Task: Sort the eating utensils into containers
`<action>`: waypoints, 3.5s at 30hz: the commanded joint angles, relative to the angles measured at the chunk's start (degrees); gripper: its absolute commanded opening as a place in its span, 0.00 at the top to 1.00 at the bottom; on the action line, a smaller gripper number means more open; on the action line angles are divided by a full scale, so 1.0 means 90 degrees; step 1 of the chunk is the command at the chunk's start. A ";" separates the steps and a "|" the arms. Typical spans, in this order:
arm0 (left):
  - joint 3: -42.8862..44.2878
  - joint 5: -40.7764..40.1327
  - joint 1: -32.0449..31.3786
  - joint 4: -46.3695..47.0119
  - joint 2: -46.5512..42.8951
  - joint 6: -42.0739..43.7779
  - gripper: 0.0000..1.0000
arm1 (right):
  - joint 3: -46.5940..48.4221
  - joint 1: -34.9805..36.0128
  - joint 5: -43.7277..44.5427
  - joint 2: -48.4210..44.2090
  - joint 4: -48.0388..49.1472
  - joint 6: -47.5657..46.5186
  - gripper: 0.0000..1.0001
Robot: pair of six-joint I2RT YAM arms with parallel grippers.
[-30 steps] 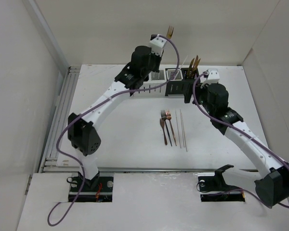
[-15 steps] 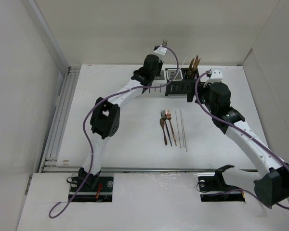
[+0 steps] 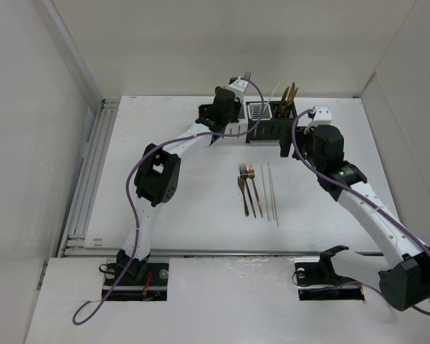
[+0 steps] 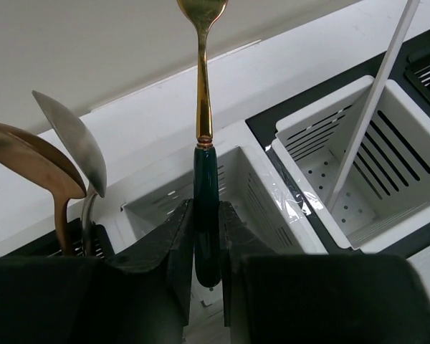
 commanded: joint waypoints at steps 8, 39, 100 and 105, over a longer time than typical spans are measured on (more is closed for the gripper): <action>-0.0205 0.0193 -0.0016 -0.0492 -0.0310 -0.0397 0.58 | 0.0114 -0.0050 -0.0075 -0.0284 -0.0688 0.0341 0.06; 0.1610 -0.1087 0.0990 -0.5140 -0.2634 -0.0797 0.56 | 0.0251 0.0808 -0.0593 0.3096 -0.2242 0.1202 0.57; -0.5479 0.0506 0.0824 -0.1480 -0.6120 0.0220 0.00 | 0.0710 0.0380 -0.0339 0.4218 -0.2906 0.1143 1.00; -0.5636 0.0349 0.0824 -0.1264 -0.6297 -0.0543 0.00 | 0.0641 0.0380 0.0089 0.3665 -0.2779 0.1299 1.00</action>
